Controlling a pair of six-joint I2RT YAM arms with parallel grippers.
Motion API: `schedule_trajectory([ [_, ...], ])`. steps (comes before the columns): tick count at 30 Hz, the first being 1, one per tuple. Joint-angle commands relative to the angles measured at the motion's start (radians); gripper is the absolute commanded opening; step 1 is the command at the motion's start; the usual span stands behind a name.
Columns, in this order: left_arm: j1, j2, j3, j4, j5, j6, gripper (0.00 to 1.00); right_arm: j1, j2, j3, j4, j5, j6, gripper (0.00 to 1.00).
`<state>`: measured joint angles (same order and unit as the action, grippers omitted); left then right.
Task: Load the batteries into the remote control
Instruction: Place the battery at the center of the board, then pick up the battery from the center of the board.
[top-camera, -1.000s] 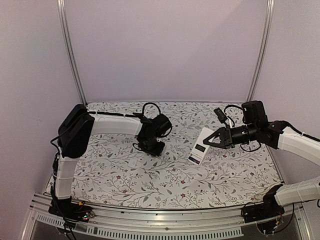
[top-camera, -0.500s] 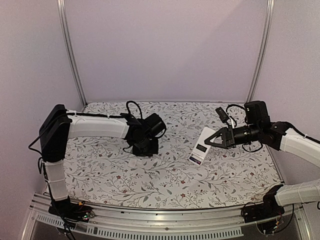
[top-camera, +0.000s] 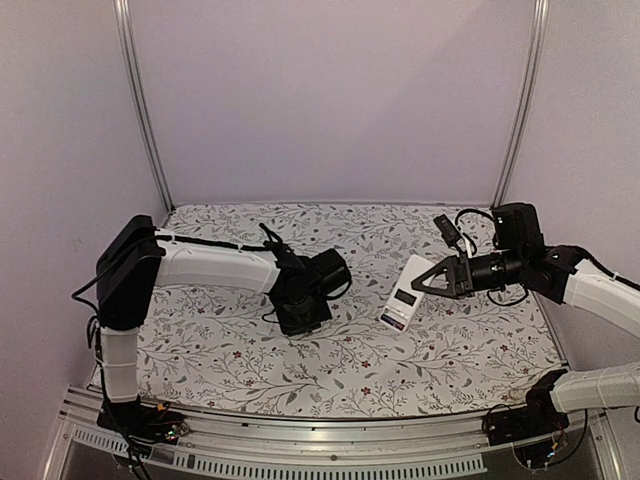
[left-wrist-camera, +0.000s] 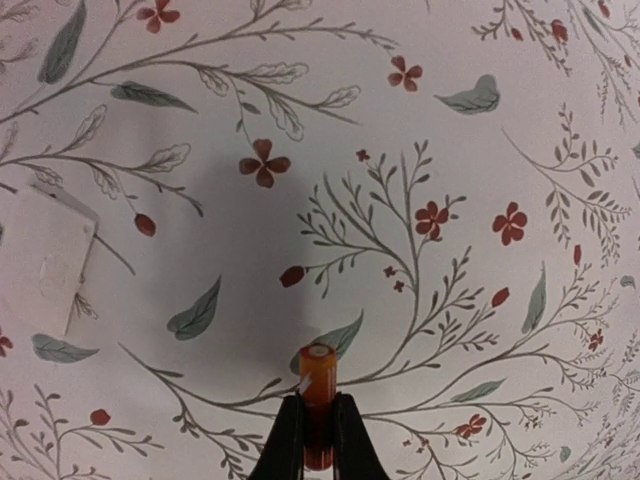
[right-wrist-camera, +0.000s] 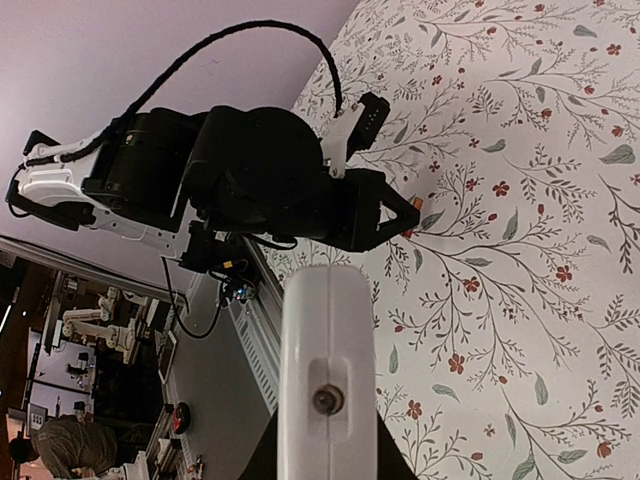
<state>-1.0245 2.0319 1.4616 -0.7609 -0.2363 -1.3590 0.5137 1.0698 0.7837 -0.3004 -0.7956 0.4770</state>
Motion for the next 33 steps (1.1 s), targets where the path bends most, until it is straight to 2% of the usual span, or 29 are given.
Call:
schedule_trajectory([
  [1, -0.014, 0.037, 0.010, -0.037, 0.014, -0.090, 0.00, -0.011, -0.023, -0.018, -0.020, -0.003, -0.013, 0.00],
  [6, -0.016, 0.063, 0.011, -0.032, 0.031, -0.097, 0.02, -0.011, -0.026, -0.012, -0.032, 0.002, -0.020, 0.00],
  [11, -0.015, 0.067, -0.001, -0.030, 0.039, -0.091, 0.18, -0.011, -0.022, -0.011, -0.038, 0.002, -0.026, 0.00],
  [15, -0.010, 0.055, -0.012, -0.020, 0.052, -0.075, 0.26, -0.013, -0.022, -0.010, -0.042, 0.003, -0.029, 0.00],
  [19, -0.009, 0.013, 0.000, -0.014, 0.019, 0.012, 0.34, -0.013, -0.025, -0.008, -0.044, 0.005, -0.029, 0.00],
  [20, -0.010, -0.002, 0.007, -0.015, 0.009, 0.041, 0.38, -0.012, -0.025, -0.008, -0.045, 0.006, -0.029, 0.00],
  [21, -0.010, -0.018, 0.013, -0.015, -0.004, 0.068, 0.46, -0.013, -0.025, -0.006, -0.046, 0.007, -0.029, 0.00],
  [24, -0.005, -0.065, 0.033, -0.023, -0.035, 0.185, 0.62, -0.013, -0.027, -0.001, -0.046, 0.007, -0.030, 0.00],
  [29, 0.026, -0.201, -0.035, 0.087, -0.028, 0.557, 0.94, -0.025, -0.037, 0.006, -0.055, 0.005, -0.028, 0.00],
  [30, 0.040, -0.235, -0.068, 0.133, -0.002, 0.638, 0.99, -0.028, -0.045, 0.006, -0.057, 0.005, -0.028, 0.00],
  [33, 0.098, -0.311, -0.146, 0.253, 0.117, 0.864, 1.00, -0.032, -0.064, 0.001, -0.065, 0.006, -0.025, 0.00],
])
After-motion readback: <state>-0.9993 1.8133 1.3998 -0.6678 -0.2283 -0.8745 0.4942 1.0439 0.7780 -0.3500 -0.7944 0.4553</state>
